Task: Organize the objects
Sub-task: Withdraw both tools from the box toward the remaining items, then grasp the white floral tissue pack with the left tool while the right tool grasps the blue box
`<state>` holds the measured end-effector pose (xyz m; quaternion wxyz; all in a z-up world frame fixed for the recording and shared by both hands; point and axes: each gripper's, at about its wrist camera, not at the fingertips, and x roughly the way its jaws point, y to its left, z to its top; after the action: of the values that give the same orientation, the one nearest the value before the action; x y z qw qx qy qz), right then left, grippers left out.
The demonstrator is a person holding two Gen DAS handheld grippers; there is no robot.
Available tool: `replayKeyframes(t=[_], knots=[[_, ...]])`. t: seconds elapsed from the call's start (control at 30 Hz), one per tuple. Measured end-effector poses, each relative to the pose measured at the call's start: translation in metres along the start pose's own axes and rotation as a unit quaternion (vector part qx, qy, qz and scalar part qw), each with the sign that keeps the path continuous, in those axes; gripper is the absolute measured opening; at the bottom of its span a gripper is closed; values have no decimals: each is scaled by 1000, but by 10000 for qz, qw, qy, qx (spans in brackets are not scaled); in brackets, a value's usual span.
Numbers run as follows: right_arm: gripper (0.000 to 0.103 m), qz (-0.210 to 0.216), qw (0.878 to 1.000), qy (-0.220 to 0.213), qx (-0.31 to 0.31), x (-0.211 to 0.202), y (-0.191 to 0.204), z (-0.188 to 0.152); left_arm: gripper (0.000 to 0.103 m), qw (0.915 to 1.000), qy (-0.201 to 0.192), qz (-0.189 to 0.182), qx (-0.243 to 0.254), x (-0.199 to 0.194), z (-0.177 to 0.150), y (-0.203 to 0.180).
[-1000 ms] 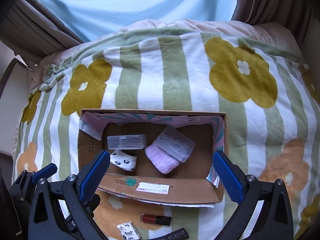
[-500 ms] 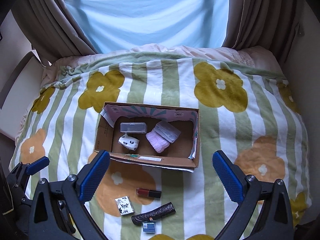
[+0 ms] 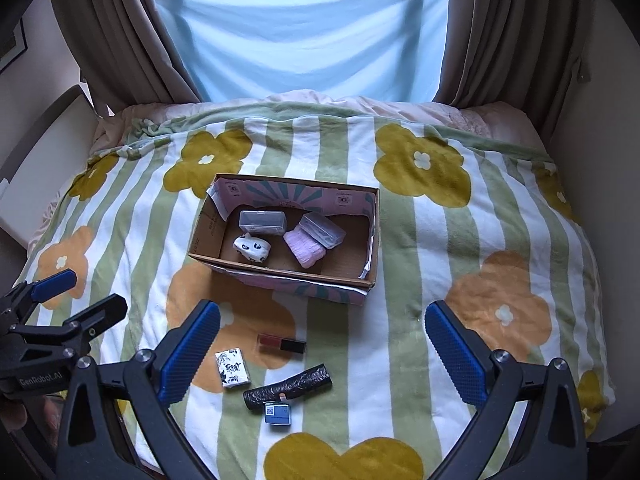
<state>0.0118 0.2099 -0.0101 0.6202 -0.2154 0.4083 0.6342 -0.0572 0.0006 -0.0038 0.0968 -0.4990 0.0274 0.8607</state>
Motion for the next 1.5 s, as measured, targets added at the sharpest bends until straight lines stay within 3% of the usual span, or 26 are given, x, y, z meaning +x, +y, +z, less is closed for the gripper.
replayKeyframes(t=[0.3, 0.57, 0.8, 0.97, 1.2, 1.5], knots=[[102, 185, 9995, -272, 6, -17, 0, -7, 103, 9996, -224, 50, 160, -14, -5, -3], [102, 394, 9985, -350, -149, -16, 8, -28, 103, 9990, -137, -58, 425, -9, -7, -3], [102, 385, 9983, -262, -339, 4, 19, -57, 103, 9943, -39, -166, 1050, 12, -18, -5], [98, 277, 9987, -129, -410, 29, 28, -84, 103, 9863, 168, -332, 1606, 41, -35, -6], [92, 367, 9985, 237, -316, 78, 39, -130, 103, 9672, 523, -588, 2414, 96, -71, -8], [87, 374, 9968, 649, -291, 141, 54, -185, 101, 9452, 1102, -874, 2945, 189, -116, -9]])
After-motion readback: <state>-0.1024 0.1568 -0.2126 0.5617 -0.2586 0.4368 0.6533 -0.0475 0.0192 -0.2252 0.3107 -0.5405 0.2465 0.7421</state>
